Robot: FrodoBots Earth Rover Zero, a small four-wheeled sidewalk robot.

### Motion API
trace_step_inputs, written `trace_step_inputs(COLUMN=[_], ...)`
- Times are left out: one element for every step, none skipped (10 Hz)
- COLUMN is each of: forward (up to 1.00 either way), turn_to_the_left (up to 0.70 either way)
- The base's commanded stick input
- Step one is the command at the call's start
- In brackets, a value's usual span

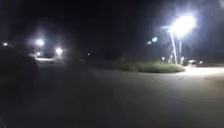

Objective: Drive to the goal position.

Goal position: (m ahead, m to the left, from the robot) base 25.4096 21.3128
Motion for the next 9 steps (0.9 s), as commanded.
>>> trace_step_inputs(forward=[0.7, 0.7, 0.7, 0.7, 0.7, 0.7, 0.7, 0.7, 0.7], turn_to_the_left=[0.0, 0.0, 0.0, 0.0, 0.0, 0.0, 0.0, 0.0, 0.0])
